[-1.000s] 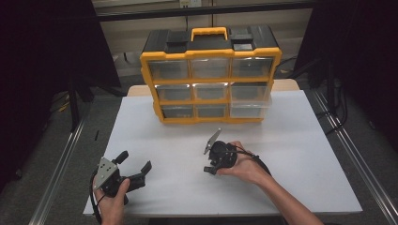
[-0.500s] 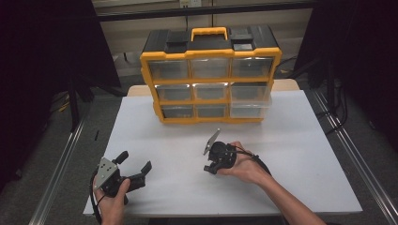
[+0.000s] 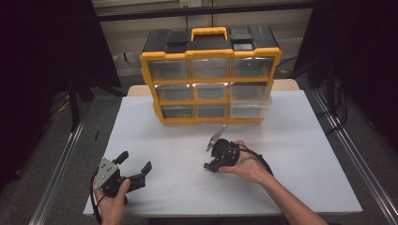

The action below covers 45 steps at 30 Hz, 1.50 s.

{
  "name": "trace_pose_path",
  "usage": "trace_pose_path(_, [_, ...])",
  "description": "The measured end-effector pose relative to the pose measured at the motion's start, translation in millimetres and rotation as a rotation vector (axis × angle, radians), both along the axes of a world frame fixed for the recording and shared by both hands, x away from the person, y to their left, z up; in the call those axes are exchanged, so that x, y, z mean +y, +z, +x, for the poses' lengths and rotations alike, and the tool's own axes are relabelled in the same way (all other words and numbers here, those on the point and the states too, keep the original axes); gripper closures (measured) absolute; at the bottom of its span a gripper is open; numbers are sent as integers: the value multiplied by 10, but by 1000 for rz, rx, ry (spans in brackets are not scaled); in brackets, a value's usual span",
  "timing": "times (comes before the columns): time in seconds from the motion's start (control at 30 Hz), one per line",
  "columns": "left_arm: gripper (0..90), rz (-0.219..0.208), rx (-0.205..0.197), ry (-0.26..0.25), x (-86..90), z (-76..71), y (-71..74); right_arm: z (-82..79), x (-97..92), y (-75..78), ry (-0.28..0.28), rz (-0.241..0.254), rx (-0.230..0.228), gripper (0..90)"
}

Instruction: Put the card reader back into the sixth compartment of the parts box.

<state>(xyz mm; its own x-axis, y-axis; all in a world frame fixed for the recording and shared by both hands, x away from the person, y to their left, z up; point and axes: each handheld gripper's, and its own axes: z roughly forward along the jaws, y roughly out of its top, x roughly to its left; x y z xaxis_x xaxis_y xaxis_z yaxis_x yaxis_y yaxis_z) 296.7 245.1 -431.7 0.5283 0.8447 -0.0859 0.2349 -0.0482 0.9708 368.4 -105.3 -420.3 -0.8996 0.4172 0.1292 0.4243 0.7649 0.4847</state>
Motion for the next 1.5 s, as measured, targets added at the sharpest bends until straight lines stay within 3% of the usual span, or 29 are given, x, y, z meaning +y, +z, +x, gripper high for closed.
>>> trace_pose_path(0.23, [41, 4, -3, 1, 10, -2, 4, -19, -84, 42, -25, 55, -15, 741])
trace_pose_path(0.73, [41, -2, -5, 3, 17, -28, 6, -66, -302, 231, -69, 182, -109, 741])
trace_pose_path(1.5, [39, 4, -1, 0, 14, -37, 4, -108, -508, 560, -87, 293, -204, 742])
